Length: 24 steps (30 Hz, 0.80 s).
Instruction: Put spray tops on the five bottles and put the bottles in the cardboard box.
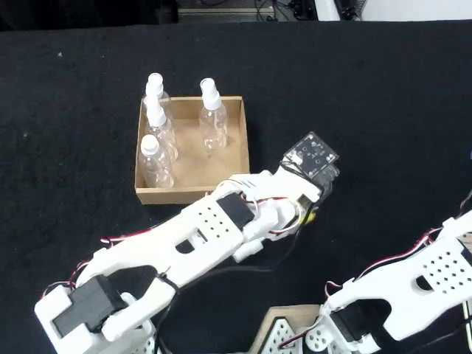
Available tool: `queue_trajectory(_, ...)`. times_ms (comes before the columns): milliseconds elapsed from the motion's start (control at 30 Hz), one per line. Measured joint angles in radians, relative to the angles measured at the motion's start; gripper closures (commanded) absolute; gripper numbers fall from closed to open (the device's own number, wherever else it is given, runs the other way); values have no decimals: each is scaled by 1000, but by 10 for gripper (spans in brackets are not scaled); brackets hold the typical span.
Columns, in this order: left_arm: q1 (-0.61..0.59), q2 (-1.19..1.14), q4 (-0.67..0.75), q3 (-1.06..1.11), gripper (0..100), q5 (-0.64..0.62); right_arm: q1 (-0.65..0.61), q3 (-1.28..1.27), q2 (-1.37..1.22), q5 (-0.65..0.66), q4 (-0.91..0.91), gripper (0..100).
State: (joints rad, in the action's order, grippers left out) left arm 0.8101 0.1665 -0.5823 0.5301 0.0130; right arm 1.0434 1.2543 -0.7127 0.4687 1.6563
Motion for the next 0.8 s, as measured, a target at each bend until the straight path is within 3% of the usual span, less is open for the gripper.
queue_trajectory(167,0,-18,0,2,666,-155,0,0,0,0,25,755)
queue_trajectory(300,0,-14,-14,2,664,-180,0,0,0,0,72,755)
queue_trajectory(467,-26,94,-184,-64,666,-184,0,0,0,-98,78,755)
queue_trajectory(633,-144,256,-394,-152,666,-166,0,0,0,-161,80,755)
queue_trajectory(800,-270,434,-514,-180,667,-169,0,-94,29,-176,80,755)
